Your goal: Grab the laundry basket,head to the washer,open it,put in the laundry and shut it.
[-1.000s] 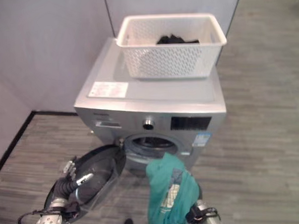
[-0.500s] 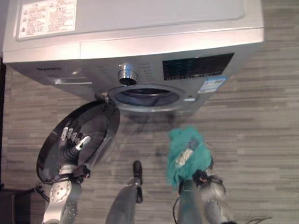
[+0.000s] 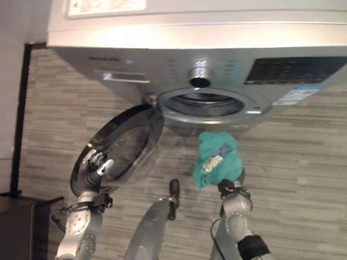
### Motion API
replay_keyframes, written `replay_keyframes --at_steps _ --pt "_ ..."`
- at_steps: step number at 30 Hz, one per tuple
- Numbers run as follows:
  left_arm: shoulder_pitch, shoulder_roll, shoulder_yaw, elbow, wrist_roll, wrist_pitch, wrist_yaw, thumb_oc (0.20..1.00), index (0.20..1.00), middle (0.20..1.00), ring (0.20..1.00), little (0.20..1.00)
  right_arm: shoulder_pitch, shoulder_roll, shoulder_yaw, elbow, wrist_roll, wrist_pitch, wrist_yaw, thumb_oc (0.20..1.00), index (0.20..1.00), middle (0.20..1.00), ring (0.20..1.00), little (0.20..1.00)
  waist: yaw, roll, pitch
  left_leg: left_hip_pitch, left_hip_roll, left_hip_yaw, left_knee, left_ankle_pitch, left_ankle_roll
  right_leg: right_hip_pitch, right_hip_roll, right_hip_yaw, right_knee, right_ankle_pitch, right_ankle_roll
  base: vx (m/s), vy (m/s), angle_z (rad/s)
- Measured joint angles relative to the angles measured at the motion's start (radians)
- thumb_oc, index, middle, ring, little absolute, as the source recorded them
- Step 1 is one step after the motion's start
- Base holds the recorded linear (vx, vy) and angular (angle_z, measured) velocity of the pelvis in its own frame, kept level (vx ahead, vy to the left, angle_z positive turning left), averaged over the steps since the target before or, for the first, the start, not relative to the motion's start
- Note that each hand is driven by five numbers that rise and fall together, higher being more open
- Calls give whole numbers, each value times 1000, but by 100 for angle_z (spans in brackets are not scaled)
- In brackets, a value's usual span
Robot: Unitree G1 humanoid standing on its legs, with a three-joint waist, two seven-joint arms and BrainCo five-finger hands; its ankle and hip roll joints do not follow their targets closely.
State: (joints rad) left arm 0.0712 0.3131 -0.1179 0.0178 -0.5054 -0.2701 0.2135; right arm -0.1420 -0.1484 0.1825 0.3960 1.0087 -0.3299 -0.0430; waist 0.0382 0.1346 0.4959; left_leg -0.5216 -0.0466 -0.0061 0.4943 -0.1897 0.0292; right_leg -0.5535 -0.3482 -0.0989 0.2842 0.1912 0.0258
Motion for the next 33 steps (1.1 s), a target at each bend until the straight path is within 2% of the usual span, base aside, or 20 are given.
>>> replay_keyframes --at_steps 2,3,4,5,8,9,13,16,23,25,28,33 --pt "8 0 -6 2 -7 -1 3 1000 1000 1000 1000 1000 -11 5 -3 -2 2 0 -2 200 200 200 200 200 11 9 5 -53 -18 10 48 -8 13 -34 3 55 4 -71 -6 61 -7 2" --pt "15 -2 -7 6 -16 -1 8 1000 1000 1000 1000 1000 -30 13 -5 -1 13 0 -7 200 200 200 200 200 21 23 12 -83 -21 19 66 -11 17 -32 16 89 -44 -92 16 98 -41 -14" --pt "18 -2 -8 9 -28 -1 9 1000 1000 1000 1000 1000 -41 18 -7 -3 19 0 -19 200 200 200 200 200 26 37 18 -93 -20 19 71 -12 18 -38 24 111 -75 -78 20 108 -73 -18" --pt "20 -4 -9 13 -36 -1 10 1000 1000 1000 1000 1000 -44 29 -19 1 19 0 -22 200 200 200 200 200 27 42 18 -96 -21 20 71 -11 18 -16 34 130 -119 -65 38 112 -116 -21" --pt "26 -12 -6 12 -36 -9 8 1000 1000 1000 1000 1000 -54 38 -34 1 19 -11 -46 200 200 200 200 200 28 42 18 -89 -11 13 62 -2 2 32 32 108 -197 -21 75 26 -118 2" --pt "27 -25 -10 9 -36 -14 9 1000 1000 1000 1000 1000 -48 32 -67 -5 17 -22 -53 200 200 200 200 200 25 42 18 -85 -22 0 47 6 -1 53 27 80 -227 2 93 144 -114 31" --pt "50 -45 -5 9 -36 -19 7 1000 1000 1000 1000 1000 -89 16 -146 -2 17 -55 -90 200 200 200 200 200 30 42 18 -69 -28 -31 -14 43 -27 63 19 43 -237 23 130 74 -153 24" --pt "55 -44 -8 9 -37 -19 -1 1000 1000 1000 1000 1000 -131 4 -173 -4 15 -78 -106 200 200 200 200 200 31 43 17 -66 -28 -57 -54 68 -39 63 21 13 -238 21 131 40 -102 22" --pt "55 -43 -9 8 -37 -19 -3 1000 1000 1000 1000 1000 -222 -4 -183 -1 15 -101 -110 200 200 200 200 200 39 46 15 -66 -22 -80 -132 103 -56 48 26 -8 -255 21 130 41 -122 10" --pt "52 -43 -14 5 -38 -19 -5 1000 1000 1000 1000 1000 -260 -16 -193 13 15 -109 -128 200 200 200 200 200 43 53 11 -75 -22 -116 -169 132 -69 47 30 -44 -268 20 130 51 -171 32" --pt "50 -41 -16 4 -43 -19 -5 1000 1000 1000 1000 1000 -348 -50 -204 54 16 -132 -150 200 200 200 200 200 66 56 9 -77 -4 -156 -241 175 -92 36 47 -89 -269 12 121 45 -206 27" --pt "50 -14 -23 0 -44 -20 -13 1000 1000 1000 1000 1000 -463 -91 -253 106 18 -167 -165 200 200 200 200 200 87 56 8 -90 16 -184 -306 212 -112 6 66 -109 -265 0 120 44 -130 12"
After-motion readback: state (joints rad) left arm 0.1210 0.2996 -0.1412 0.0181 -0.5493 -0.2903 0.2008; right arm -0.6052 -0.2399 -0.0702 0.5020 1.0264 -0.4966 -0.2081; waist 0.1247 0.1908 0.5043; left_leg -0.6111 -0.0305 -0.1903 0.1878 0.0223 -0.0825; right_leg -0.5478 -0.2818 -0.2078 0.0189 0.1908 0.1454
